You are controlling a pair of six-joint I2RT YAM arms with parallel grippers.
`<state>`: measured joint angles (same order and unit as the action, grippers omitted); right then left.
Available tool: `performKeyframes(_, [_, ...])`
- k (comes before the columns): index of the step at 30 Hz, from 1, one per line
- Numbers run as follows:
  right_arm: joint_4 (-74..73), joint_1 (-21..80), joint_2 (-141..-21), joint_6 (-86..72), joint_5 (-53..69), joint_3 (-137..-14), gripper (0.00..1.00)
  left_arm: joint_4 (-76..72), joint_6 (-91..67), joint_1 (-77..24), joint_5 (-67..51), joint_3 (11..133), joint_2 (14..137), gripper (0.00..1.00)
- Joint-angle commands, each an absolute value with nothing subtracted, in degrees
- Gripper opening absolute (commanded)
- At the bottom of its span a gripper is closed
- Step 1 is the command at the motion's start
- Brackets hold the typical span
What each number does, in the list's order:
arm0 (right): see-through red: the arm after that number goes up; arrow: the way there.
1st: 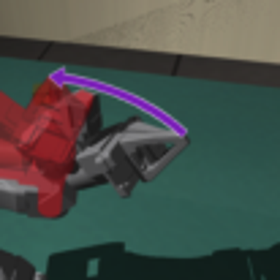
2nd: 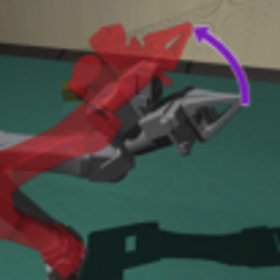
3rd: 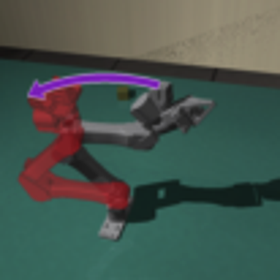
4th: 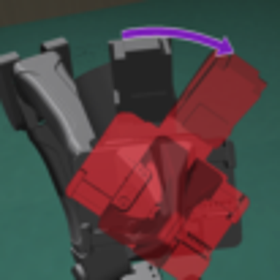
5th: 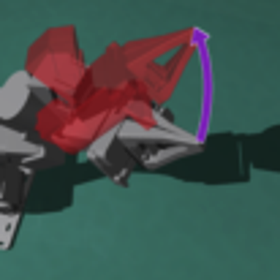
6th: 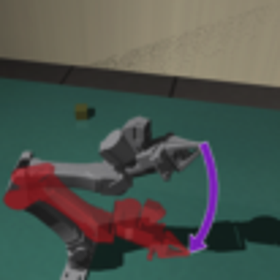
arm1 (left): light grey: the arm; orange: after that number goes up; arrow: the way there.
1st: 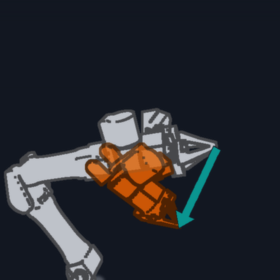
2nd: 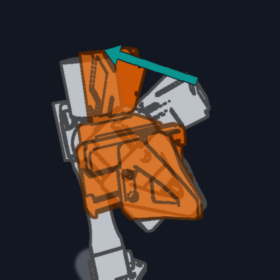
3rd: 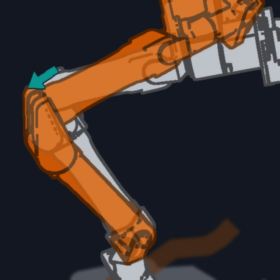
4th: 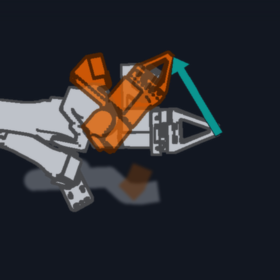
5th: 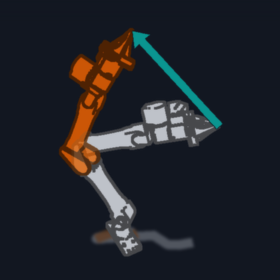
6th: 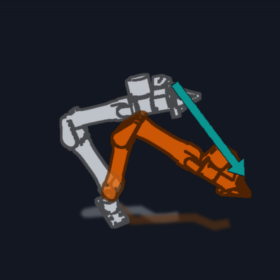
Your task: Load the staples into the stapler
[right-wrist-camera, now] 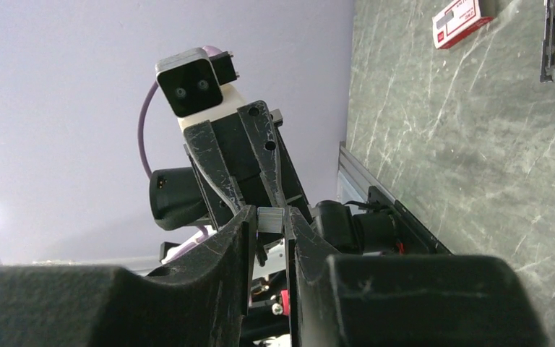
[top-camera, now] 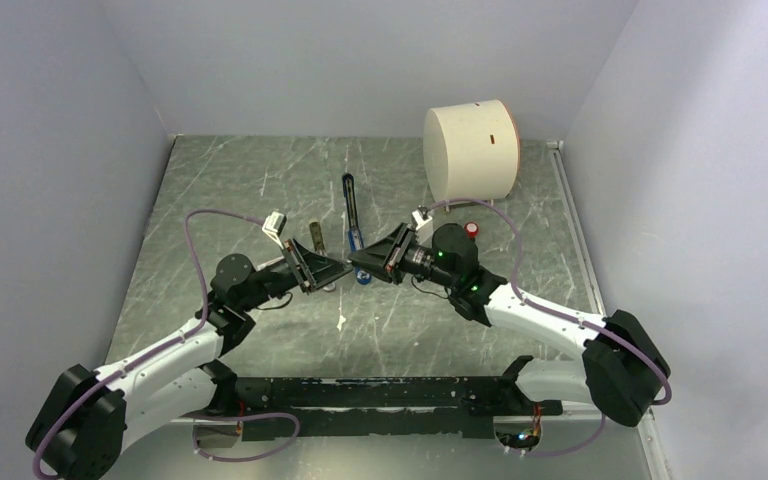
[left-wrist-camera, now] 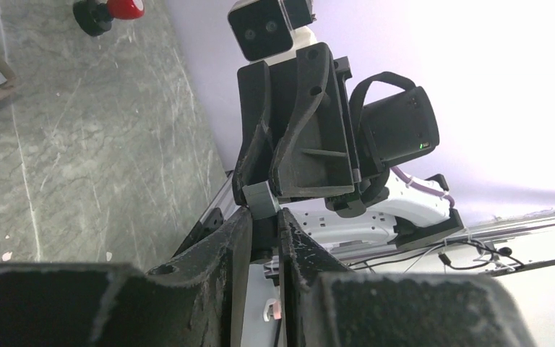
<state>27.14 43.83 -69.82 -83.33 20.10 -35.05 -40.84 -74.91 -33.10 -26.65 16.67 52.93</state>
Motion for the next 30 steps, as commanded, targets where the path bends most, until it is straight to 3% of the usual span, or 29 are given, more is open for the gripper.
performKeyframes(1, [27.4,43.46,-68.54,-82.38,20.68,-34.67,0.25,-40.22,-71.83,-33.2,-27.77,19.11,52.18,0.23])
performKeyframes(8, [27.2,43.42,-68.8,-81.81,21.18,-34.73,0.27,-38.31,-70.37,-33.13,-28.01,19.3,51.59,0.22])
performKeyframes(14, [23.18,43.19,-67.42,-79.67,17.92,-35.2,0.41,-30.49,-67.01,-33.22,-28.22,21.1,51.33,0.21])
performKeyframes(18, [16.1,41.32,-65.68,-77.32,12.74,-34.54,0.53,-13.78,-59.25,-33.22,-25.46,25.2,50.81,0.21])
performKeyframes(24, [7.13,37.7,-63.85,-72.65,7.03,-33.24,0.53,10.64,-44.74,-34.53,-14.0,31.4,49.55,0.21])
performKeyframes(30, [-3.74,37.18,-62.93,-69.72,-1.23,-33.95,0.52,22.81,-38.46,-38.84,-2.23,35.24,52.18,0.2])
